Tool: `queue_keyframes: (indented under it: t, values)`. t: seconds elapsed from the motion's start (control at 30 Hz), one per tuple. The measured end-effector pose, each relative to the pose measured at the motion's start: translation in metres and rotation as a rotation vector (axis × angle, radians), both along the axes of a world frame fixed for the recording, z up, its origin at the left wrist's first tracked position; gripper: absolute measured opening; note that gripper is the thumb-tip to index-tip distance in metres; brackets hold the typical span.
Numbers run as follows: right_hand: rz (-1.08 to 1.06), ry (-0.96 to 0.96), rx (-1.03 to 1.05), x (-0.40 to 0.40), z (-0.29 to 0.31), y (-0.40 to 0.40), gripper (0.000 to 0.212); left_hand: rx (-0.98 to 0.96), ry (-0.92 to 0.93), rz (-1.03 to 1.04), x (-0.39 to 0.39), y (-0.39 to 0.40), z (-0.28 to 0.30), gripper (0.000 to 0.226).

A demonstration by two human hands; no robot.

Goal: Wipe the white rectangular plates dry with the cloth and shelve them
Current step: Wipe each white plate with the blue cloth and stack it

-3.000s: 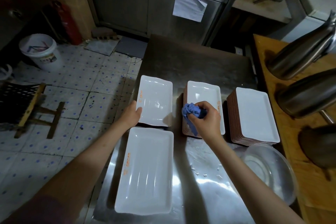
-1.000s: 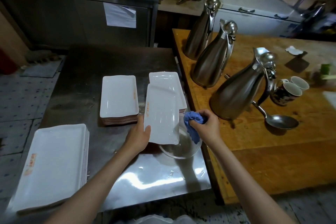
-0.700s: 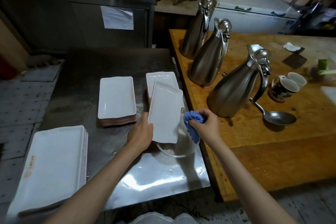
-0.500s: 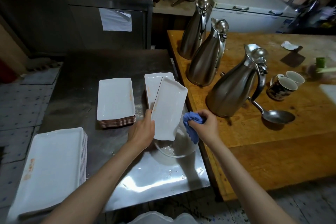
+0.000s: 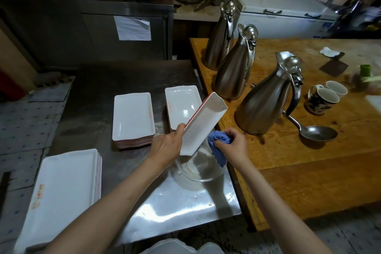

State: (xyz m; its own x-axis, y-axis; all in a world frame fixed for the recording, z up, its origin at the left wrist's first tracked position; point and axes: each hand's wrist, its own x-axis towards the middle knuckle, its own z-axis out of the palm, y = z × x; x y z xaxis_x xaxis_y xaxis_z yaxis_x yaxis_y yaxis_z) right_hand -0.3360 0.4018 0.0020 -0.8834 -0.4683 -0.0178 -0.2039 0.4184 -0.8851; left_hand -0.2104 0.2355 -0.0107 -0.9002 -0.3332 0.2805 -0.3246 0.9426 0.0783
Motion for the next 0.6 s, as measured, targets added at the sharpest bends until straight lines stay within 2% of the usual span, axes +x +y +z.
queue_keyframes:
  t: [0.1,0.17,0.23,0.43,0.6]
  values:
    - [0.008,-0.024,-0.008,0.000,0.000,-0.002,0.019,0.002,0.004,0.008,-0.003,-0.001,-0.003,0.058]
    - [0.012,-0.043,-0.030,0.001,0.000,-0.003,0.017,0.061,-0.008,0.057,-0.003,0.001,-0.001,0.044]
    - [0.009,-0.050,-0.039,0.002,0.000,-0.003,0.017,0.293,-0.037,0.155,-0.004,0.002,-0.004,0.030]
    - [-0.048,-0.051,-0.088,0.008,0.005,-0.006,0.020,0.914,0.103,0.254,0.003,-0.004,-0.019,0.026]
    - [0.029,0.264,0.073,0.010,0.007,-0.013,0.027,1.178,0.206,0.310,0.009,0.003,-0.022,0.036]
